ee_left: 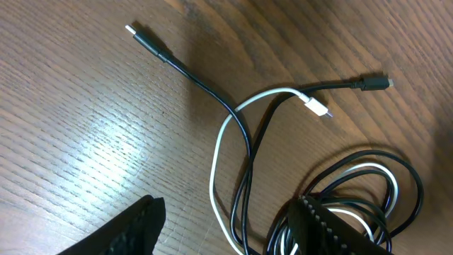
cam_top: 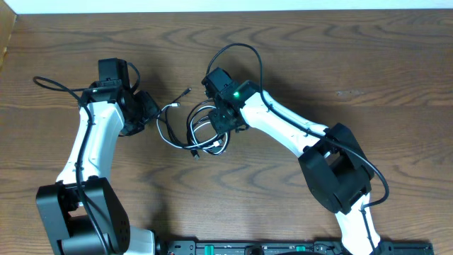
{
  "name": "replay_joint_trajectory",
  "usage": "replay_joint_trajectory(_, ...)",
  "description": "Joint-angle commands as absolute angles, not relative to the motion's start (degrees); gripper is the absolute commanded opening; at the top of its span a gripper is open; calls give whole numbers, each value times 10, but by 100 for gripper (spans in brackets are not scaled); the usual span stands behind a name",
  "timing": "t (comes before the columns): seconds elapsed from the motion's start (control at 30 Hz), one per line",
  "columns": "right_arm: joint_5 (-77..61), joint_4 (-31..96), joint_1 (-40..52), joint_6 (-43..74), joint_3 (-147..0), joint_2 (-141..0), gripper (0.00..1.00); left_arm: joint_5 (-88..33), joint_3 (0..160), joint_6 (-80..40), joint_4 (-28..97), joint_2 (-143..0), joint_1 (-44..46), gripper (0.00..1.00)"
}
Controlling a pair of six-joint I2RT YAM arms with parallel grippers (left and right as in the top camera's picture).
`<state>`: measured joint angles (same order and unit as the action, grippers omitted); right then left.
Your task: Untangle cables
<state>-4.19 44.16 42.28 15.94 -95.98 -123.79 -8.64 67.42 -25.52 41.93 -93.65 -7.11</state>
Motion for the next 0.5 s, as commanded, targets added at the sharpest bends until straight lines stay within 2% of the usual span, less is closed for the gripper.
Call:
replay_joint_trajectory(0.0, -5, 421, 423, 158, -969, -1222, 36, -81, 669, -256, 420, -943, -73, 61)
replay_joint_trajectory(0.07, 10, 409, 422, 157, -968, -1222, 30, -81, 669, -256, 420, -943, -73, 61)
replay_joint_trajectory(0.13, 11, 405, 421, 156, -968, -1222, 28, -81, 669, -256, 420, -943, -73, 61)
replay_joint_trajectory(0.47, 11, 408, 421, 159, -926, -1222, 27, -81, 669, -256, 420, -943, -73, 61)
